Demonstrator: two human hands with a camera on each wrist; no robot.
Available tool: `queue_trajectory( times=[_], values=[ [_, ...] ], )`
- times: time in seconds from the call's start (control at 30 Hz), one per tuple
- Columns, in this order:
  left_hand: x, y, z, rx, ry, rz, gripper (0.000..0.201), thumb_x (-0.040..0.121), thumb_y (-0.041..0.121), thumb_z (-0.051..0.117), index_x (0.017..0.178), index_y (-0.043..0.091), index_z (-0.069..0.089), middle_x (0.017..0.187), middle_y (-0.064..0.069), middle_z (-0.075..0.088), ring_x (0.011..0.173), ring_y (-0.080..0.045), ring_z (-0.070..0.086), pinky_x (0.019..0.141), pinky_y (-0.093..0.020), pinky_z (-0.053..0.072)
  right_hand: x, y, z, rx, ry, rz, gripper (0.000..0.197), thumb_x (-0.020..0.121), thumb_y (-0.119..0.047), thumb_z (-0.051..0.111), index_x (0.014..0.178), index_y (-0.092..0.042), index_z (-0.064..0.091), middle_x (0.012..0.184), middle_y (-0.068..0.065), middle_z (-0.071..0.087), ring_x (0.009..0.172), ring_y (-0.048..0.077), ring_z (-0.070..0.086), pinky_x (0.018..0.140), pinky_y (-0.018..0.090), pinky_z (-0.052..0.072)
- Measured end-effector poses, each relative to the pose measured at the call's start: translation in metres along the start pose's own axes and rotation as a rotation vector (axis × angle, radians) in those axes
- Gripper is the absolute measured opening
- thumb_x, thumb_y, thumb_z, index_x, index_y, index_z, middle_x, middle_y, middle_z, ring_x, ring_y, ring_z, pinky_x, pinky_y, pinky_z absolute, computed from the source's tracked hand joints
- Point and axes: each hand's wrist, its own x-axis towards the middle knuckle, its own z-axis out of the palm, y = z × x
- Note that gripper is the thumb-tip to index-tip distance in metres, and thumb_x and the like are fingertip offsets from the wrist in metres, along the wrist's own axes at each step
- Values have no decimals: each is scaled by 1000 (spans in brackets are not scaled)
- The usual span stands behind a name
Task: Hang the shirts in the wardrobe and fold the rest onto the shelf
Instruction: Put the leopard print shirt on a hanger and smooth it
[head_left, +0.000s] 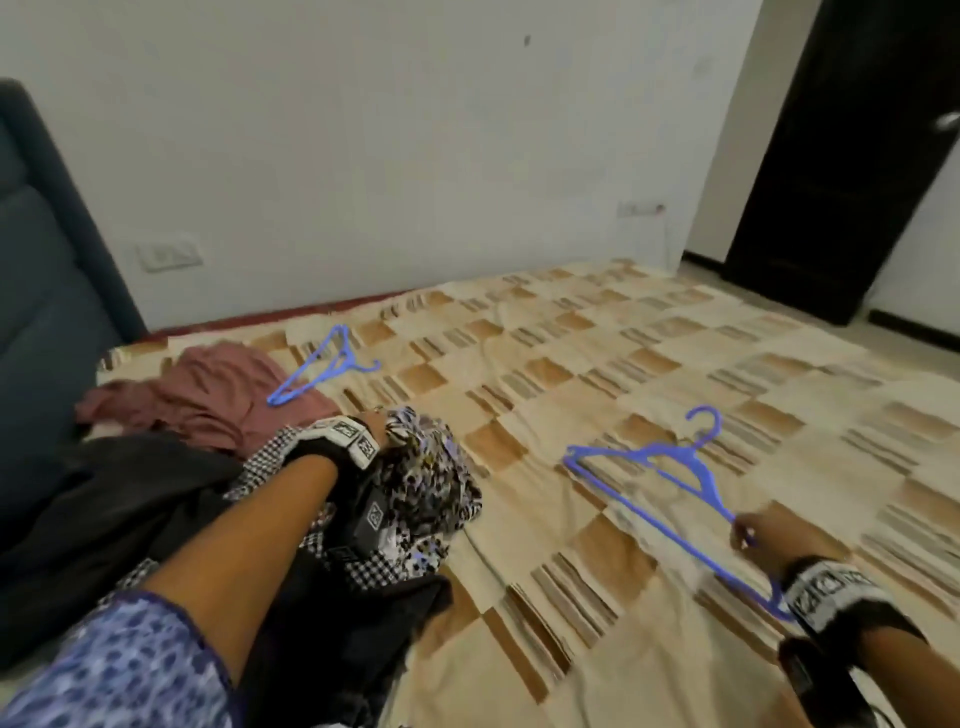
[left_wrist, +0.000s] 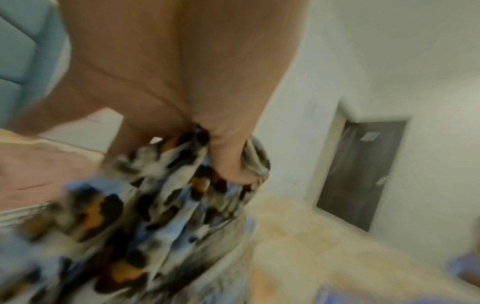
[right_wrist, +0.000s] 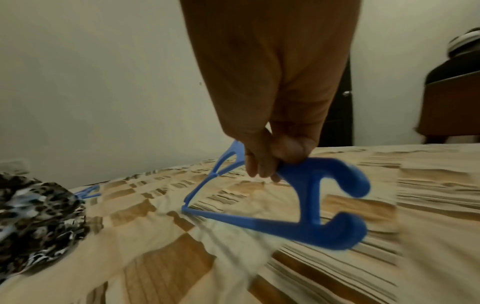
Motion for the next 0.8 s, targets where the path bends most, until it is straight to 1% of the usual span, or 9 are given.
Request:
queue_trajectory(
  times=[0.13, 0.17, 0.2, 0.23, 0.3, 0.43, 0.6, 0.67, 0.8],
  values=[
    [-48, 65, -57, -105, 38, 175, 36, 101, 17, 38, 122, -9, 51, 130, -23, 52, 122, -33, 49, 96, -31, 33, -39, 46, 2, 53, -40, 63, 67, 85, -8, 60, 61, -69, 52, 116, 9, 54, 123, 25, 50, 87, 20, 36],
    [-60, 80, -72, -112, 74, 217, 38, 101, 18, 39, 124, -9, 51, 131, -22, 52, 122, -32, 49, 96, -30, 33, -51, 51, -3, 68, -34, 83, 91, 86, -18, 63, 15, -55, 18, 123, 7, 50, 127, 21, 46, 90, 17, 35],
    [-69, 94, -87, -144, 108, 264, 42, 98, 23, 42, 125, -7, 52, 132, -21, 52, 122, -31, 49, 96, -30, 34, -60, 46, -11, 137, -56, 73, 99, 84, -32, 65, 146, 5, -4, 128, 6, 48, 128, 19, 44, 93, 15, 34],
    [-77, 107, -101, -174, 141, 310, 47, 95, 31, 44, 126, -3, 53, 134, -18, 51, 123, -30, 49, 98, -30, 35, -71, 36, -20, 122, -73, 23, 61, 76, -50, 66, 131, -25, 56, 129, 5, 49, 126, 19, 46, 95, 17, 34],
    [-93, 130, -123, -207, 170, 396, 46, 94, 36, 48, 128, 6, 55, 136, -14, 51, 125, -28, 48, 104, -35, 37, -79, 26, -38, 126, -44, -102, 99, 59, -72, 67, 138, -17, 44, 129, 5, 52, 119, 22, 51, 94, 22, 40],
    [-124, 176, -157, -278, 245, 578, 26, 97, 5, 46, 120, 1, 58, 128, -19, 56, 121, -32, 50, 97, -31, 37, -123, -32, -66, 436, -106, -273, 100, 71, -34, 80, 148, -21, 17, 145, 14, 36, 99, 20, 58, 62, 21, 53],
    [-160, 217, -197, -607, 470, 680, 26, 97, 5, 45, 119, -4, 57, 124, -24, 57, 114, -32, 54, 81, -26, 40, -155, -89, -52, 467, -213, -508, 151, 37, -75, 75, 151, -19, -7, 157, 5, 11, 137, 27, 35, 103, 39, 42],
    [-179, 233, -213, -796, 485, 697, 26, 98, 7, 45, 119, -2, 57, 117, -24, 58, 101, -26, 55, 72, -29, 44, -163, -110, -54, 555, -188, -557, 143, 40, -72, 71, 150, -17, 0, 154, 6, 21, 124, 27, 50, 98, 42, 46],
    [-198, 247, -244, -963, 477, 673, 21, 99, 11, 43, 112, 5, 58, 106, -19, 57, 93, -24, 52, 73, -34, 44, -160, -125, -93, 849, -45, -563, 111, 67, -66, 67, 149, -11, 14, 151, 7, 30, 135, 21, 37, 101, 22, 38]
  ],
)
